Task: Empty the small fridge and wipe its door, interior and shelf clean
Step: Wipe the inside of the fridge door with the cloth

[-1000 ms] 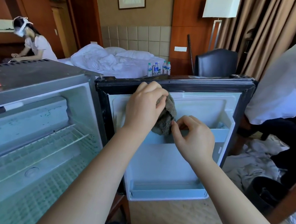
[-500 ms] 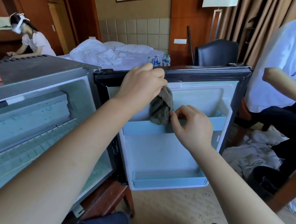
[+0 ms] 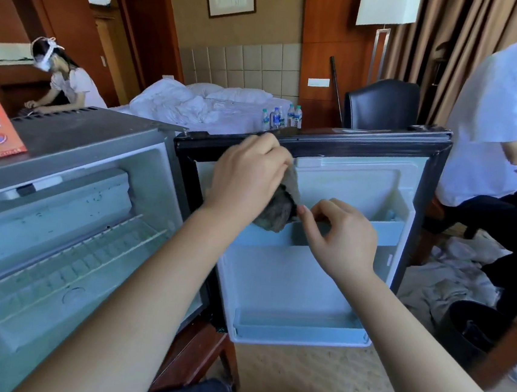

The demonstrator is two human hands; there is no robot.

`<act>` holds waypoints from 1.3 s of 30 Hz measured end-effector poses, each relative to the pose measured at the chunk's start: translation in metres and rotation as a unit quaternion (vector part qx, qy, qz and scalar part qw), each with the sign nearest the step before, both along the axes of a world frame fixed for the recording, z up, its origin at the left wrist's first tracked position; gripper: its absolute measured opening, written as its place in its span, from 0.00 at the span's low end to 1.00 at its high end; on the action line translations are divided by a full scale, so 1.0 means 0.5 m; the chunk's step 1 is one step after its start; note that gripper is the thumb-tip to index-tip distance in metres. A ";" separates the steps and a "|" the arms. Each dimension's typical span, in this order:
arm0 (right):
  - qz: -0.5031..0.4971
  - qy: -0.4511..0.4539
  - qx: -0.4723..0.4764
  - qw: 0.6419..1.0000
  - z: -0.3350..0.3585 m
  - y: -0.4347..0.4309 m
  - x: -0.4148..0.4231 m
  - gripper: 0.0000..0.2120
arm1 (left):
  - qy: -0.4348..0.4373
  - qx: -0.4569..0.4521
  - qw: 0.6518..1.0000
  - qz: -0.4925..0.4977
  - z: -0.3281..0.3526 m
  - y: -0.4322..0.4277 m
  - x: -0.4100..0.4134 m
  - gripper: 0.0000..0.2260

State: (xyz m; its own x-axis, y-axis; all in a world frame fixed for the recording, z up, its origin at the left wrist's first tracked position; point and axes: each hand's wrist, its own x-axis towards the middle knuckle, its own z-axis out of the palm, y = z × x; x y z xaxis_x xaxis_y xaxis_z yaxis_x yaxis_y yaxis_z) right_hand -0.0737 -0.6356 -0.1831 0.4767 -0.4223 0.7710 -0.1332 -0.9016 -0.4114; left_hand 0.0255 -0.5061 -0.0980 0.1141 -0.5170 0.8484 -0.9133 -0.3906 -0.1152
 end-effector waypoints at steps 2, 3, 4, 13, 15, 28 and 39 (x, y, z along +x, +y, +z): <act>0.002 0.003 -0.008 1.000 -0.003 0.002 -0.004 0.19 | 0.038 -0.018 0.999 -0.003 -0.015 -0.028 -0.009 0.01; 0.002 0.003 -0.009 1.000 -0.004 0.004 -0.005 0.19 | 0.065 -0.033 0.997 0.001 -0.026 -0.036 -0.010 0.02; 0.002 0.003 -0.007 1.000 -0.004 0.006 -0.005 0.19 | 0.085 -0.043 0.995 0.002 -0.039 -0.043 -0.009 0.03; -0.001 -0.012 -0.032 0.999 -0.015 0.009 -0.004 0.14 | 0.117 -0.190 0.974 -0.031 -0.058 -0.046 -0.015 0.05; -0.002 -0.014 -0.032 0.999 -0.014 0.008 -0.002 0.14 | 0.156 -0.189 0.969 -0.034 -0.055 -0.045 -0.010 0.06; 0.017 0.006 -0.026 0.999 -0.007 -0.034 0.022 0.15 | 0.220 -0.206 0.938 0.172 -0.035 0.157 0.087 0.07; 0.024 0.022 -0.019 0.999 -0.004 -0.017 0.001 0.12 | 0.281 -0.165 0.944 -0.050 -0.073 -0.035 -0.065 0.09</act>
State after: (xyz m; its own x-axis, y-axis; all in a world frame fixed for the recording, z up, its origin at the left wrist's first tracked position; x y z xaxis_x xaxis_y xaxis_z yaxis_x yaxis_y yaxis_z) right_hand -0.0732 -0.6439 -0.1853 0.5291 -0.3689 0.7642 -0.1060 -0.9222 -0.3718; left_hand -0.0072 -0.5233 -0.1343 0.5586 -0.2663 0.7855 -0.8282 -0.2299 0.5111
